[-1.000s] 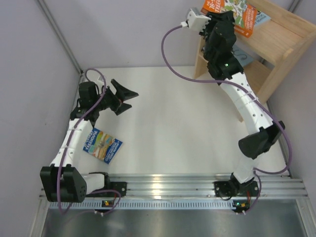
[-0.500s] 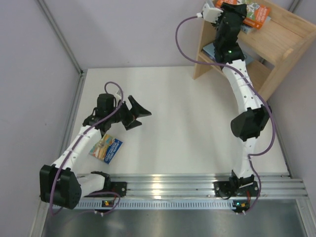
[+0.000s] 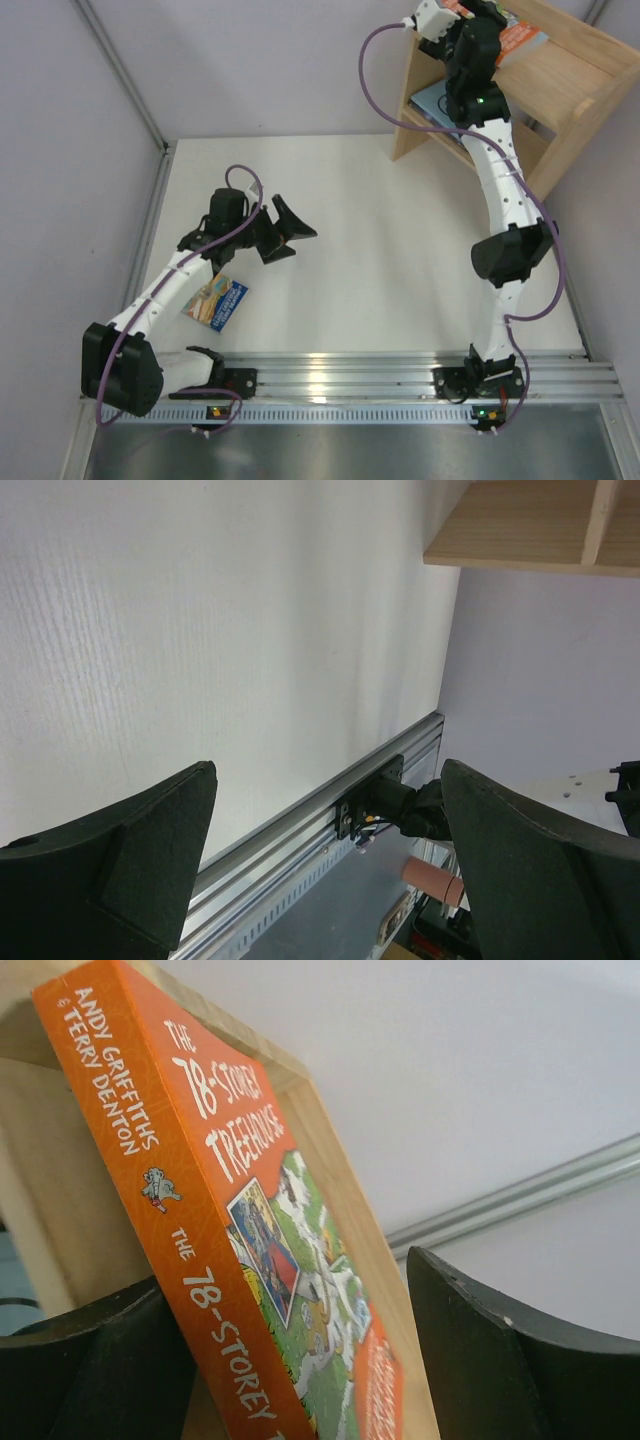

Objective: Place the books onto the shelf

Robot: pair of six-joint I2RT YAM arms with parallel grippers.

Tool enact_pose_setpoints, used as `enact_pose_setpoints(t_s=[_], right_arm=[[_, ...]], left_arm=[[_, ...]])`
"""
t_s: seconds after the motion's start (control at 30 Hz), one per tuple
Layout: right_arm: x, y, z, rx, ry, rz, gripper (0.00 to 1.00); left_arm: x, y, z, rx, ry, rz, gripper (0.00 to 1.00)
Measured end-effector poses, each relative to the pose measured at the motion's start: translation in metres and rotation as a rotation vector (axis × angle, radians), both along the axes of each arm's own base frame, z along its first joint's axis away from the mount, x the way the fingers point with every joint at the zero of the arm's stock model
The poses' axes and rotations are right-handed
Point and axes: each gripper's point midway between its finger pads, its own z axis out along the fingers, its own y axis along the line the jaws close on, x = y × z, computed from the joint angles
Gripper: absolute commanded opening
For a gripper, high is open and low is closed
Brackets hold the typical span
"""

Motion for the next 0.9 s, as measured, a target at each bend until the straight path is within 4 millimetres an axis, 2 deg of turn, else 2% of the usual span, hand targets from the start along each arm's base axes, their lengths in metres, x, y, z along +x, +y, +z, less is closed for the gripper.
enact_pose_setpoints(t_s=[0.2,0.6,0.73,0.9], right_arm=[[0.004,0.015,-0.014,0.147,0.041,0.147,0.78],[0.004,-0.006,-0.021,0.420,0.077,0.295,0.78],[0.005,-0.011,-0.022,0.488,0.085,0.338,0.84],[0.004,-0.006,-0.024,0.537,0.100,0.384,0.91]], left_arm=[[0.002,-0.001,0.003,0.004,-0.010,0.004,0.99],[0.001,-0.002,0.004,0.009,-0.020,0.004,0.99],[0.000,-0.004,0.004,0.011,-0.023,0.002,0.99],[-0.001,-0.006,0.004,0.018,-0.025,0.002,0.99]])
